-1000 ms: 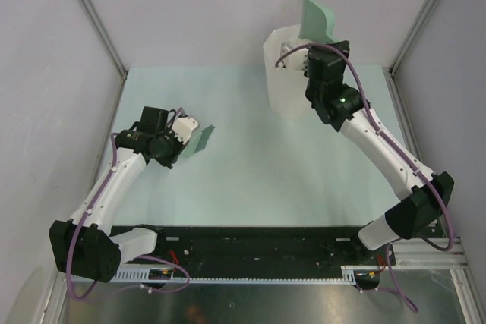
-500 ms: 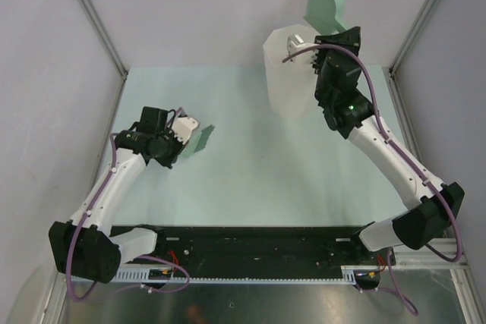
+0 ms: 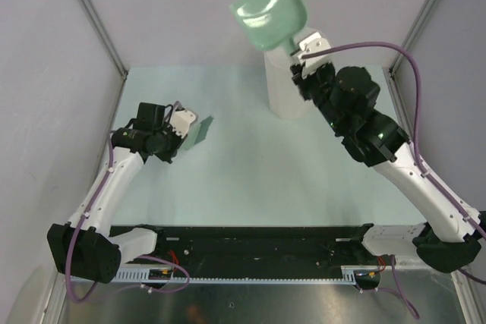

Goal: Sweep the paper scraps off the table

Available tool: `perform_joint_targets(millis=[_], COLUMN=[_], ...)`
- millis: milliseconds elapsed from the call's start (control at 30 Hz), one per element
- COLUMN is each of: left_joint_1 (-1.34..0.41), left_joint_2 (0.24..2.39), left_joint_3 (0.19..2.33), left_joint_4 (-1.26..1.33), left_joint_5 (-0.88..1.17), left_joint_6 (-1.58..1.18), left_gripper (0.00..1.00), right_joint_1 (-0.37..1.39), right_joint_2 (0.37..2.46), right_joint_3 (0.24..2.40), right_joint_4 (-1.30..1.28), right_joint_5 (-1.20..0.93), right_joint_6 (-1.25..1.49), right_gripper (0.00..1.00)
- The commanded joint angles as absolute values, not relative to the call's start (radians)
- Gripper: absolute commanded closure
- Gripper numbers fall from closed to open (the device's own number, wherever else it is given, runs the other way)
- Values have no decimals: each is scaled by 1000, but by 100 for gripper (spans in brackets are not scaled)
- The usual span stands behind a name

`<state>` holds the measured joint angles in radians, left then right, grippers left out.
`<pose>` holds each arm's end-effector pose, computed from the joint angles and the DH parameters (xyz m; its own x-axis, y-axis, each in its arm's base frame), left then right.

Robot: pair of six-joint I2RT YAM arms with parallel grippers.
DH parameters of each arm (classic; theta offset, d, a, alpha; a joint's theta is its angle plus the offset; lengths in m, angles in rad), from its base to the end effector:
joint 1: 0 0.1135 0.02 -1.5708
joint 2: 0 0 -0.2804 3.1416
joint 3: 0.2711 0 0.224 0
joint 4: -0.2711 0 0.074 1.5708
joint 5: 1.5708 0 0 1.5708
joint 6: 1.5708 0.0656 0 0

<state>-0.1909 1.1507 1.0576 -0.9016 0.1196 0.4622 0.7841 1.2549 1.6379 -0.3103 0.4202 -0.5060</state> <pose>0.1967 -0.0460 0.2925 -0.6245 0.5716 -0.5322 0.5929 0.7905 0.1534 0.1918 0.1535 0.5260 0.2179 -0.4077 -0.8867 -0.2871 0.8416 -0.4575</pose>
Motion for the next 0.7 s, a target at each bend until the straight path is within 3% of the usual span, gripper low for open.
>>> perform_joint_targets(millis=[0,167,667], left_joint_1=[-166,-155,-153], left_joint_2=[1134,1144,1158], left_joint_3=[1123,1129,1106], left_joint_4=[-864,-857,-825], left_joint_5=[121,110,43], left_joint_6=[428,433,431], left_gripper=[100,100,100], right_joint_1=[839,888,973], right_joint_2=[1253,1307,1509], right_joint_3=[1491,1444,1184], right_joint_4=[-356,-460,-450], right_joint_5=[186,224,268], right_joint_6=[-69,217,483], right_gripper=[100,100,100])
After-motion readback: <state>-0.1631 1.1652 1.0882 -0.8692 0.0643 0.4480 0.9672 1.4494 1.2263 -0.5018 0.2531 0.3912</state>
